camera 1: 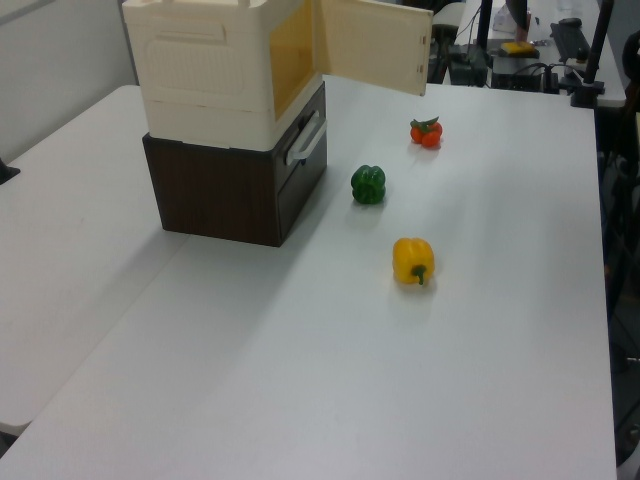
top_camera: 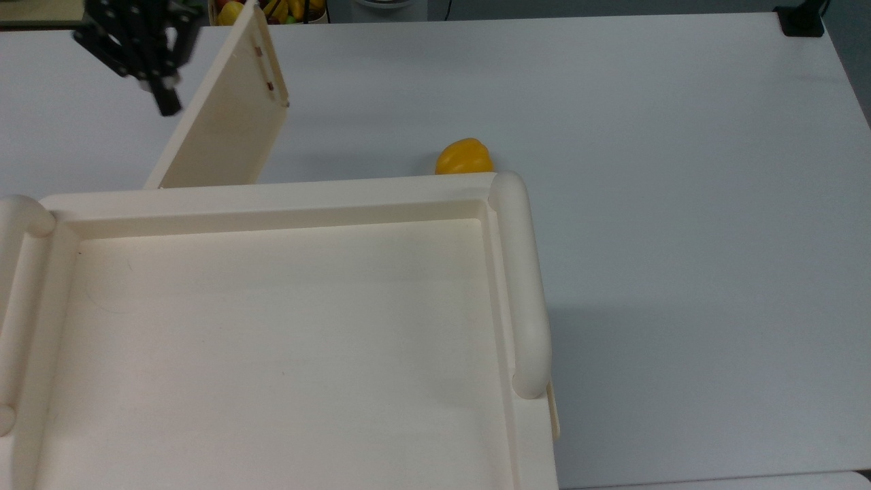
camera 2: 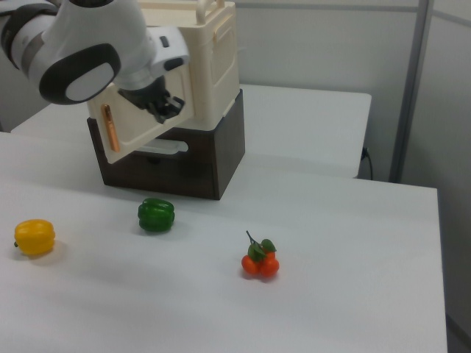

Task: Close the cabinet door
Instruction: 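Sweep the gripper along the door's swing, pushing it shut against the cabinet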

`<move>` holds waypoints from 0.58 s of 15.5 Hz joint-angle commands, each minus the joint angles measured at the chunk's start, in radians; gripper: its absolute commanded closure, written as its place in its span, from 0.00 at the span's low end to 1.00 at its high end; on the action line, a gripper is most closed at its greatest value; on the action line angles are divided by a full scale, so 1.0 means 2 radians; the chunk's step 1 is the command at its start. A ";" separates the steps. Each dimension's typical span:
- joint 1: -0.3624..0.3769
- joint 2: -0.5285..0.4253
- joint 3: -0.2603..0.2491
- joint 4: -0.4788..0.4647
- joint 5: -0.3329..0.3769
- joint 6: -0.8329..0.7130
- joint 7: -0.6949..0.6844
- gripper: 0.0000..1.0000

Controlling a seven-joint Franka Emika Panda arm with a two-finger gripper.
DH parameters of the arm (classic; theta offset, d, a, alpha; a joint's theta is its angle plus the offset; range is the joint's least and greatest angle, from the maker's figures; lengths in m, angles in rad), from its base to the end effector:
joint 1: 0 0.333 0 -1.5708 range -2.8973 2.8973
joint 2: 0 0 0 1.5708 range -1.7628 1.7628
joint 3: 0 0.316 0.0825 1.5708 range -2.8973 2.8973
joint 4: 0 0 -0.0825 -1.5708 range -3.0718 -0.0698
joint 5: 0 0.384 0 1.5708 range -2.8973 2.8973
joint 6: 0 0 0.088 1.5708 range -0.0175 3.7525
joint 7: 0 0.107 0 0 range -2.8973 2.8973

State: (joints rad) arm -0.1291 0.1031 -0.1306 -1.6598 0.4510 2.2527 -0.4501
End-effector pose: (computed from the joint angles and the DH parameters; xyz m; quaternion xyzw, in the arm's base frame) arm 0.6183 -0.1477 0.5966 -0.9514 0.0022 -0.2907 0.1017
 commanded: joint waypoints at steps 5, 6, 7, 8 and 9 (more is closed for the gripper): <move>0.032 0.038 0.036 0.002 0.071 0.082 -0.004 1.00; 0.032 0.044 0.045 0.002 0.073 0.095 -0.003 1.00; 0.035 0.053 0.054 0.005 0.077 0.114 -0.003 1.00; 0.040 0.063 0.060 0.008 0.084 0.137 -0.004 1.00; 0.047 0.073 0.066 0.012 0.091 0.163 -0.003 1.00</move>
State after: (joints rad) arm -0.0677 0.1956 -0.0284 -1.6590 0.5859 2.4567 -0.4496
